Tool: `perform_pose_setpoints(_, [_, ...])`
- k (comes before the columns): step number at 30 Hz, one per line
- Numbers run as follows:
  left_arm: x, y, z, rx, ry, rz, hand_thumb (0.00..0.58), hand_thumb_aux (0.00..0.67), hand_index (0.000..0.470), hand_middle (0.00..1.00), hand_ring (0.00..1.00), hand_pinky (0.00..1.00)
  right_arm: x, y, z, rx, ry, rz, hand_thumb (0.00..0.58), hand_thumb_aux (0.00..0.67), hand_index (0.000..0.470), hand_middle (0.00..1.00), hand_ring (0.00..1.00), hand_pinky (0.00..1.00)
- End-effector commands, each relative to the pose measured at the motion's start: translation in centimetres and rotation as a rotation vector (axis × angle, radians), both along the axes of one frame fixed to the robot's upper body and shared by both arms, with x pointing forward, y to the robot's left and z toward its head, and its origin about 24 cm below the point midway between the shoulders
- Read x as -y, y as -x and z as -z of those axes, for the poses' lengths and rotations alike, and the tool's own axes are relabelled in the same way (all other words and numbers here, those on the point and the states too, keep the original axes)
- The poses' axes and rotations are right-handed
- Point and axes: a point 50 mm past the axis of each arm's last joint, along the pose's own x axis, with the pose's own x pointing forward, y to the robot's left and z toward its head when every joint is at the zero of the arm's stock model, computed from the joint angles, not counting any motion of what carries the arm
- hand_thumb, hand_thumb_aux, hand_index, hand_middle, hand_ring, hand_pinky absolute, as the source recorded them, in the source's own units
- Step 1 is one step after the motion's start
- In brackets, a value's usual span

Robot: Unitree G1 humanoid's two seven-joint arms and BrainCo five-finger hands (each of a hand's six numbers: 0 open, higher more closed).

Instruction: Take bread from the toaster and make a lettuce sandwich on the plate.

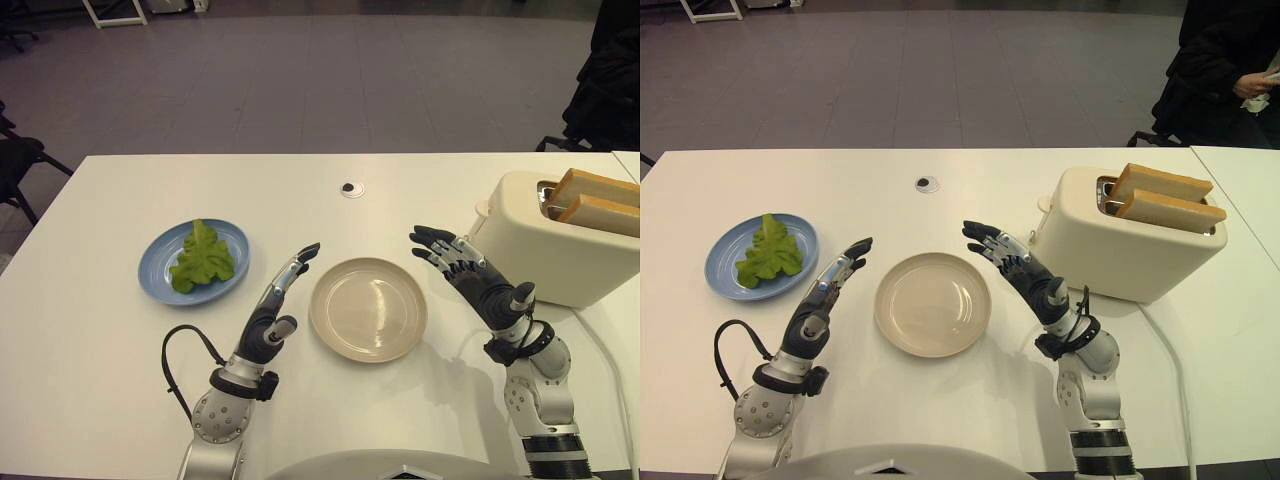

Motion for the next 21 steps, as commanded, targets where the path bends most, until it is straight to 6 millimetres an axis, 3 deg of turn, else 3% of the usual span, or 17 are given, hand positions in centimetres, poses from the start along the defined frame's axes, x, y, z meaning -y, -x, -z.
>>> perform_pose_setpoints(1, [0.6,-0.3,0.1,-0.009,-0.007,0.024,0.0,0.0,0.0,0.0,0.0,0.0,4.1,0.6,-6.9,0.24,0.037,0.124,0.0,0.0,0.0,0.0,0.0,0.0])
perform_pose_setpoints(3, [0.8,-0.3,0.3,-0.015,-0.008,0.027,0.0,0.0,0.0,0.0,0.0,0.0,7.1,0.6,-10.3,0.349,0.115,0.234,0.0,0.0,0.0,0.0,0.0,0.0])
perform_pose_setpoints(6, [1.2,-0.5,0.6,-0.019,-0.005,0.036,0.0,0.0,0.0,0.0,0.0,0.0,12.9,-0.8,-12.9,0.449,0.49,0.589,0.0,0.0,0.0,0.0,0.0,0.0])
perform_pose_setpoints(10, [1.4,-0.9,0.7,-0.016,-0.01,0.051,0.0,0.0,0.0,0.0,0.0,0.0,17.2,-3.1,-10.9,0.409,1.025,0.835,0.0,0.0,0.0,0.0,0.0,0.0])
perform_pose_setpoints(12, [1.4,-1.1,0.8,-0.017,-0.014,0.056,0.0,0.0,0.0,0.0,0.0,0.0,19.1,-3.7,-9.2,0.371,1.175,0.901,0.0,0.0,0.0,0.0,0.0,0.0])
perform_pose_setpoints(13, [1.4,-1.2,0.8,-0.018,-0.015,0.057,0.0,0.0,0.0,0.0,0.0,0.0,19.9,-3.7,-8.3,0.341,1.198,0.92,0.092,0.055,0.039,0.0,0.0,0.0])
perform_pose_setpoints(14, [1.4,-1.2,0.9,-0.018,-0.016,0.058,0.0,0.0,0.0,0.0,0.0,0.0,20.4,-3.8,-7.5,0.323,1.215,0.931,0.42,0.318,0.223,0.0,0.0,0.0])
perform_pose_setpoints(15, [1.3,-1.2,0.9,-0.019,-0.017,0.058,0.0,0.0,0.0,0.0,0.0,0.0,20.7,-3.8,-6.6,0.305,1.229,0.929,0.449,0.352,0.247,0.0,0.0,0.0])
perform_pose_setpoints(18, [1.2,-1.2,1.0,-0.022,-0.02,0.058,0.0,0.0,0.0,0.0,0.0,0.0,21.2,-3.9,-4.8,0.286,1.269,0.908,0.456,0.36,0.253,0.0,0.0,0.0])
perform_pose_setpoints(20, [1.2,-1.1,1.0,-0.025,-0.021,0.056,0.0,0.0,0.0,0.0,0.0,0.0,21.2,-4.1,-4.6,0.298,1.278,0.892,0.562,0.552,0.387,0.0,0.0,0.0])
perform_pose_setpoints(21, [1.2,-1.1,1.0,-0.026,-0.021,0.057,0.0,0.0,0.0,0.0,0.0,0.0,21.2,-4.2,-4.6,0.302,1.276,0.887,0.571,0.589,0.413,0.0,0.0,0.0])
